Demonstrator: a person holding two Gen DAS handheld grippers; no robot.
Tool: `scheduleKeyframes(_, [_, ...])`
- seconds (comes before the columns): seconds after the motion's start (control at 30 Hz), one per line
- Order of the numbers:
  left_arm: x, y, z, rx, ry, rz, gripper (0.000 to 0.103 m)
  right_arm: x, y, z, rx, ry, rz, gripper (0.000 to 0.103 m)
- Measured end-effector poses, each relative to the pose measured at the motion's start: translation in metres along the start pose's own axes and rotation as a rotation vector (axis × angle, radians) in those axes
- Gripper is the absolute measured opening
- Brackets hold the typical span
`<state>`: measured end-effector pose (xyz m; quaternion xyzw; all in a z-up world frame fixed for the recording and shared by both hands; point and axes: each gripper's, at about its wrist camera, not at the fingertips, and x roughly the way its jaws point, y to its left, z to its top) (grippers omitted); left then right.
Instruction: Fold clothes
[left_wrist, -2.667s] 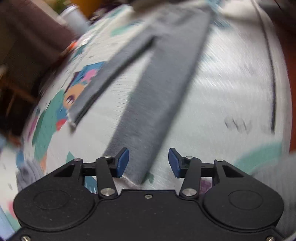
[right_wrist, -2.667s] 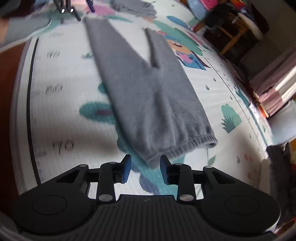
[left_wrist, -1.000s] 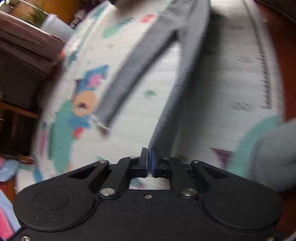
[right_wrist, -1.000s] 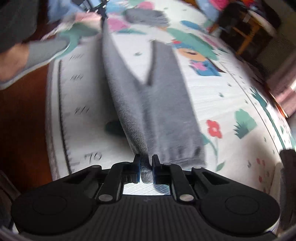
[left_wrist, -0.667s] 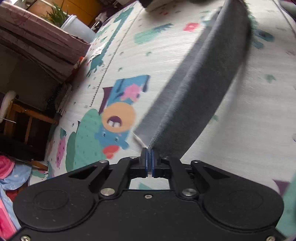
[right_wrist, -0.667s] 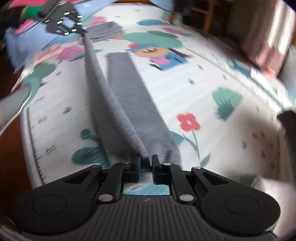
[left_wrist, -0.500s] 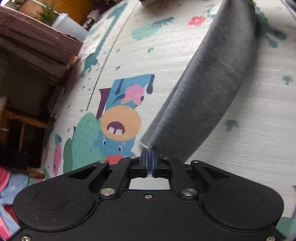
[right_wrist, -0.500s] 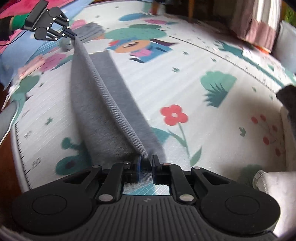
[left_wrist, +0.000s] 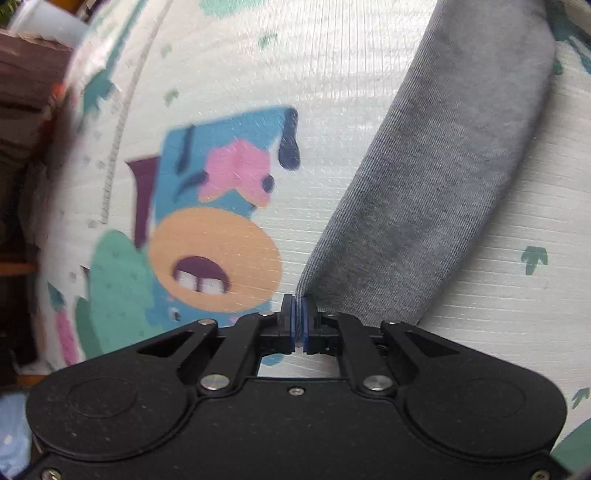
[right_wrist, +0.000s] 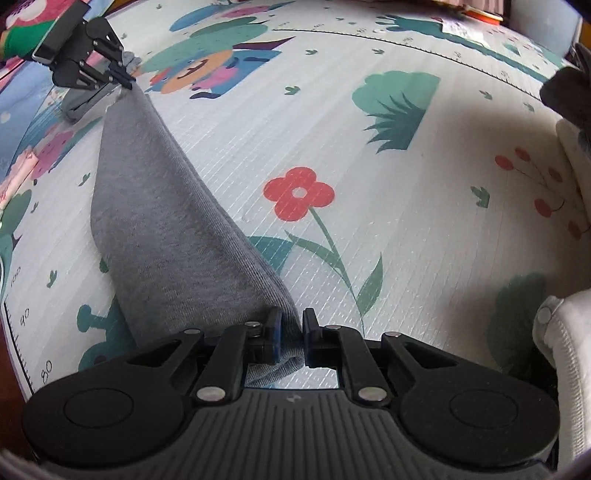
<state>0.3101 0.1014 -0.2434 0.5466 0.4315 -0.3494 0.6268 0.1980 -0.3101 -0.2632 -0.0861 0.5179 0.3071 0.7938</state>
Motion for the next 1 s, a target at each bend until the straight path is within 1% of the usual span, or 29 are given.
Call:
scheduleKeyframes(0.07, [0.009, 0.001, -0.001, -0.021, 0.017, -0.023, 0.002, 0.000, 0.001, 0.000, 0.005, 0.005, 0.000, 0.013])
scheduleKeyframes(0.2, [0.020, 0.005, -0.005, -0.085, 0.023, -0.059, 0.002, 0.001, 0.002, 0.002, 0.013, 0.011, -0.009, 0.013])
scheduleKeyframes(0.23, [0.018, 0.007, -0.007, -0.105, 0.014, -0.040, 0.002, 0.001, 0.002, 0.002, 0.012, 0.011, -0.011, 0.013])
scheduleKeyframes(0.3, [0.014, 0.010, -0.010, -0.147, -0.008, 0.007, 0.009, 0.002, 0.001, 0.002, 0.030, 0.003, -0.025, 0.014])
scheduleKeyframes(0.33, [0.012, 0.012, -0.012, -0.167, -0.019, 0.031, 0.018, 0.002, 0.004, 0.001, 0.033, -0.007, -0.032, 0.021])
scheduleKeyframes(0.37, [0.011, 0.014, -0.014, -0.188, -0.030, 0.054, 0.022, 0.002, 0.009, 0.000, 0.030, -0.020, -0.037, 0.026])
scheduleKeyframes(0.4, [0.002, 0.017, -0.019, -0.226, -0.052, 0.093, 0.022, 0.003, 0.015, -0.002, 0.026, -0.033, -0.043, 0.034])
scheduleKeyframes(0.43, [-0.010, 0.019, -0.025, -0.264, -0.077, 0.132, 0.022, 0.004, 0.020, -0.004, 0.023, -0.046, -0.049, 0.036])
scheduleKeyframes(0.5, [-0.034, 0.013, -0.034, -0.325, -0.156, 0.228, 0.022, 0.005, 0.030, -0.007, 0.017, -0.072, -0.061, 0.036])
scheduleKeyframes(0.57, [-0.050, -0.004, -0.041, -0.456, -0.308, 0.220, 0.023, 0.006, 0.041, -0.011, 0.010, -0.098, -0.073, 0.036])
scheduleKeyframes(0.6, [-0.057, -0.012, -0.045, -0.523, -0.387, 0.212, 0.025, 0.006, 0.046, -0.012, 0.007, -0.111, -0.079, 0.035])
scheduleKeyframes(0.67, [-0.054, -0.038, -0.048, -0.628, -0.527, 0.195, 0.056, 0.007, 0.057, -0.016, 0.001, -0.137, -0.091, 0.033])
scheduleKeyframes(0.7, [-0.046, -0.050, -0.049, -0.671, -0.568, 0.194, 0.058, 0.008, 0.062, -0.017, -0.002, -0.150, -0.097, 0.034])
scheduleKeyframes(0.77, [-0.012, -0.067, -0.053, -0.753, -0.514, 0.168, 0.058, 0.009, 0.073, -0.021, -0.009, -0.176, -0.109, 0.036])
scheduleKeyframes(0.8, [0.001, -0.072, -0.065, -0.833, -0.540, 0.148, 0.060, 0.009, 0.078, -0.023, -0.012, -0.189, -0.115, 0.039])
scheduleKeyframes(0.83, [0.013, -0.076, -0.079, -0.919, -0.574, 0.127, 0.069, 0.015, 0.078, -0.027, 0.007, -0.191, -0.117, 0.039])
scheduleKeyframes(0.87, [0.017, -0.073, -0.092, -1.014, -0.599, 0.088, 0.070, 0.017, 0.075, -0.032, 0.021, -0.200, -0.113, 0.040])
scheduleKeyframes(0.9, [0.016, -0.068, -0.099, -1.091, -0.578, 0.085, 0.070, 0.015, 0.075, -0.034, 0.022, -0.219, -0.108, 0.040])
scheduleKeyframes(0.97, [0.007, -0.059, -0.110, -1.216, -0.561, 0.102, 0.068, 0.009, 0.076, -0.032, 0.033, -0.220, -0.107, 0.040])
scheduleKeyframes(1.0, [0.002, -0.055, -0.115, -1.278, -0.553, 0.111, 0.068, 0.004, 0.077, -0.030, 0.034, -0.236, -0.101, 0.042])
